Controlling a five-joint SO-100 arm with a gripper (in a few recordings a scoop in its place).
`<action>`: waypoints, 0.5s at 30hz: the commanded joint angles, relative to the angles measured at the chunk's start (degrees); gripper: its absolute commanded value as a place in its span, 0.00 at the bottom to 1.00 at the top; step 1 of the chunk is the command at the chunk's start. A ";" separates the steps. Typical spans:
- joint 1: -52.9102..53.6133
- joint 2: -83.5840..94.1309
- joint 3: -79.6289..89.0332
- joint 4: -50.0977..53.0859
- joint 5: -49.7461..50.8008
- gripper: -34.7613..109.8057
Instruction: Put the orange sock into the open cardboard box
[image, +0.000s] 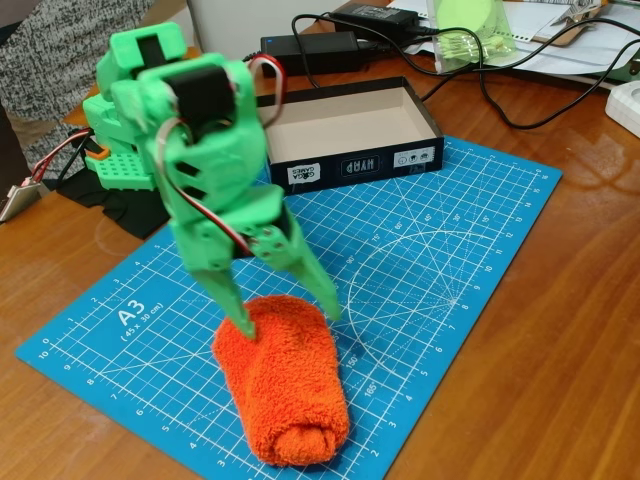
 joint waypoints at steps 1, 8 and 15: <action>-0.70 -2.81 -3.96 0.97 0.62 0.47; 0.53 -8.35 -7.03 0.97 1.14 0.47; 3.69 -6.94 -6.68 0.97 0.79 0.47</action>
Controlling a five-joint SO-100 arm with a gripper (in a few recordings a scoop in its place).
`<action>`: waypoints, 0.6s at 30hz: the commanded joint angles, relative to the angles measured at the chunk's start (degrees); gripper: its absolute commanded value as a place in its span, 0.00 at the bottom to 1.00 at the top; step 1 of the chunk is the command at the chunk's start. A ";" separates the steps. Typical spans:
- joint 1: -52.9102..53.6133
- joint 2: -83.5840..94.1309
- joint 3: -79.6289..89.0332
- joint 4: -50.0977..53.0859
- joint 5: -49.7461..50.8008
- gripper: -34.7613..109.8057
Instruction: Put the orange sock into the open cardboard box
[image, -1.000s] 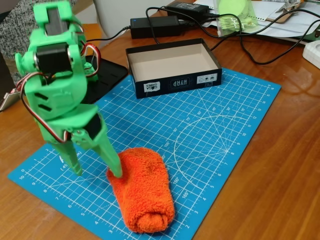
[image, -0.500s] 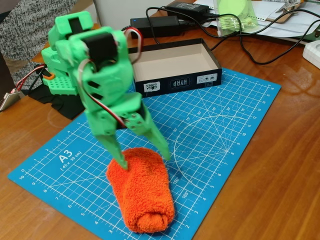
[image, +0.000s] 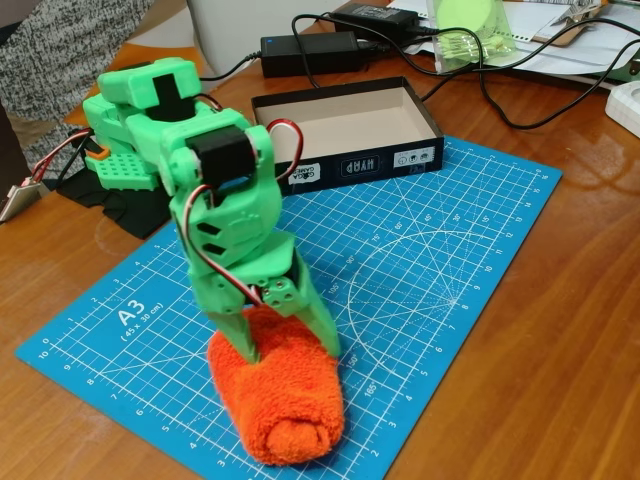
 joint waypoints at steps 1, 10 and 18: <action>2.02 1.76 -1.85 1.23 -0.88 0.47; 1.93 17.84 33.57 -16.00 -0.70 0.47; 0.26 22.50 47.02 -23.91 0.00 0.44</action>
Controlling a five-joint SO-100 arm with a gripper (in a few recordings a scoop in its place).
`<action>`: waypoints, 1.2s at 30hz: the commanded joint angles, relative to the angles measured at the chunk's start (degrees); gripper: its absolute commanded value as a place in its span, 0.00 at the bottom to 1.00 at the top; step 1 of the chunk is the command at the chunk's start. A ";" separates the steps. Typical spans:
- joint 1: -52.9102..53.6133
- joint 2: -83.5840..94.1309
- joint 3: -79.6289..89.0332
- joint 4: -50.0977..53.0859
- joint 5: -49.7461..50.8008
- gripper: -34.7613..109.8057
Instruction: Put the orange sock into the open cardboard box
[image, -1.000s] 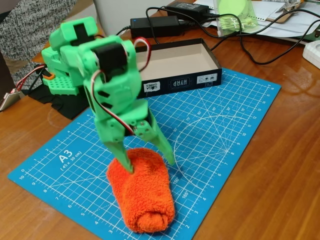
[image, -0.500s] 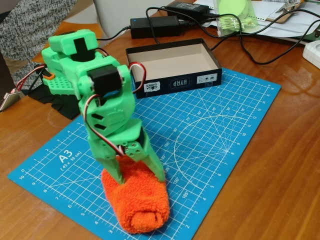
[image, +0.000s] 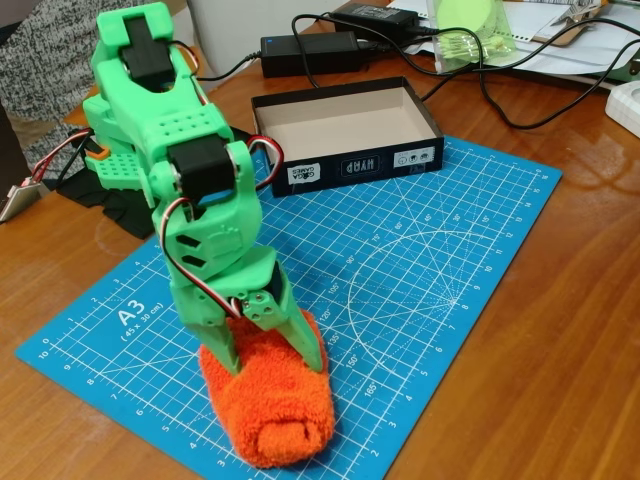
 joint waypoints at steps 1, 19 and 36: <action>-0.62 1.67 2.90 0.18 -0.35 0.43; -0.88 13.62 -0.97 0.62 17.49 0.24; -39.29 66.80 35.33 -5.89 51.94 0.24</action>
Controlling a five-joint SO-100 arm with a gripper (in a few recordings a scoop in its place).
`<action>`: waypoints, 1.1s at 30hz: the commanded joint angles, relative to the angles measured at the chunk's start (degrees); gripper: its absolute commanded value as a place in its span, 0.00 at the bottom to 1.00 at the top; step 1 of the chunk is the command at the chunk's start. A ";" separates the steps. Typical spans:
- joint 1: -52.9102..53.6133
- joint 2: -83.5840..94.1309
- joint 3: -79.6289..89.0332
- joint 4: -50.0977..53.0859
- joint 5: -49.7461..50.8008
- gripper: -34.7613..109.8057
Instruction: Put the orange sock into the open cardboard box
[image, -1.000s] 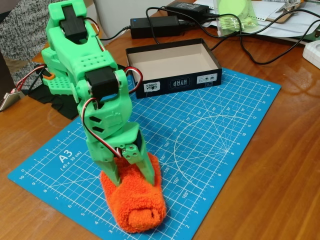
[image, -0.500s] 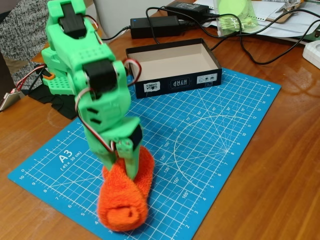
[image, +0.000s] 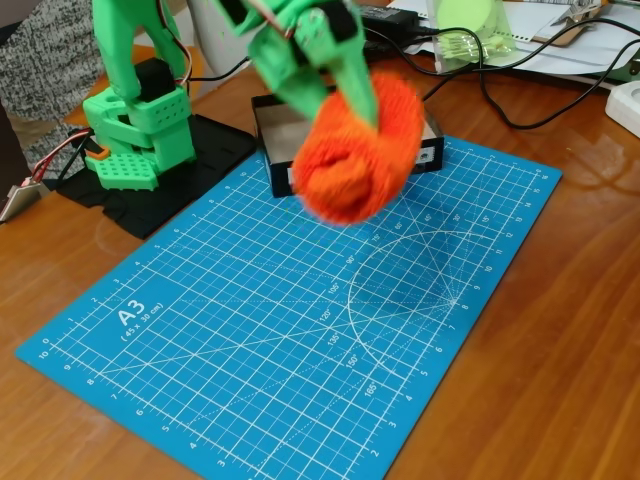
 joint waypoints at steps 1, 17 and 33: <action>-10.81 10.37 4.92 1.41 2.72 0.24; -29.36 21.53 24.79 2.90 9.58 0.24; -29.71 22.06 35.77 12.04 -71.10 0.24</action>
